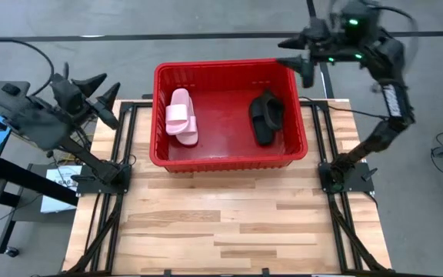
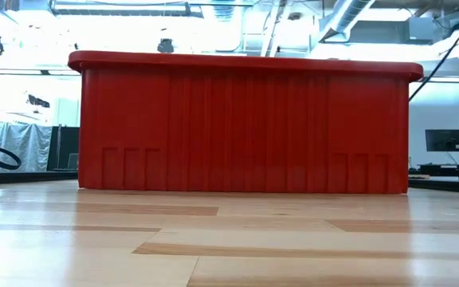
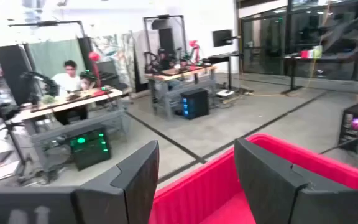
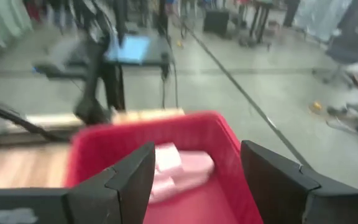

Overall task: Pick and place slides into bin
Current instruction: Return to Home Position

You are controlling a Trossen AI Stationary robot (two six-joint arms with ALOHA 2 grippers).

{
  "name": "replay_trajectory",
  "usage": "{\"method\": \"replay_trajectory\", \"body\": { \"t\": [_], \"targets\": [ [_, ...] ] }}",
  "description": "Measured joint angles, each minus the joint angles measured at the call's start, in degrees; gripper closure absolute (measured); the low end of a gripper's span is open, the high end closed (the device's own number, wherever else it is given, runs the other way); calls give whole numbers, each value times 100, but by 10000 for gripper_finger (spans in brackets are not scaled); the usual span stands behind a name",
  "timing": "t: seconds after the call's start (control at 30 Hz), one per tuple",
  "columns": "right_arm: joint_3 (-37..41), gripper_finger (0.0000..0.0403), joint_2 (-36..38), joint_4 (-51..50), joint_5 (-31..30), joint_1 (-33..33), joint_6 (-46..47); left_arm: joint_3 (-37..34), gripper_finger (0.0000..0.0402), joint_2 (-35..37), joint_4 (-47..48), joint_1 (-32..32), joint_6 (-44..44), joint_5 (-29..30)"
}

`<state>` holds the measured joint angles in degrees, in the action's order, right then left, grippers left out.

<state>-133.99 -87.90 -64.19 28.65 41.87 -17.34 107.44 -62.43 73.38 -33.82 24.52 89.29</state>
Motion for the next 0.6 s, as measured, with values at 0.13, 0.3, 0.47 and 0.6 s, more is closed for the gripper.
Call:
{"method": "replay_trajectory", "body": {
  "t": [0.13, 0.3, 0.47, 0.6],
  "targets": [
    [10, 176, 394, 13, 16, -278, 266, -487, 203, 108, 1688, -38, 2212, 94],
    [361, 177, 669, 190, 720, -652, 388, -1818, 203, 425, 1624, -162, 2865, 77],
    [1687, 177, 1128, 1213, 2046, -998, 648, -3018, 203, 958, 1667, -429, 4122, 73],
    [3314, 177, 1843, 2739, 2043, -1274, 1440, -3541, 203, 1348, 1662, -879, 4404, 74]
  ]
}}
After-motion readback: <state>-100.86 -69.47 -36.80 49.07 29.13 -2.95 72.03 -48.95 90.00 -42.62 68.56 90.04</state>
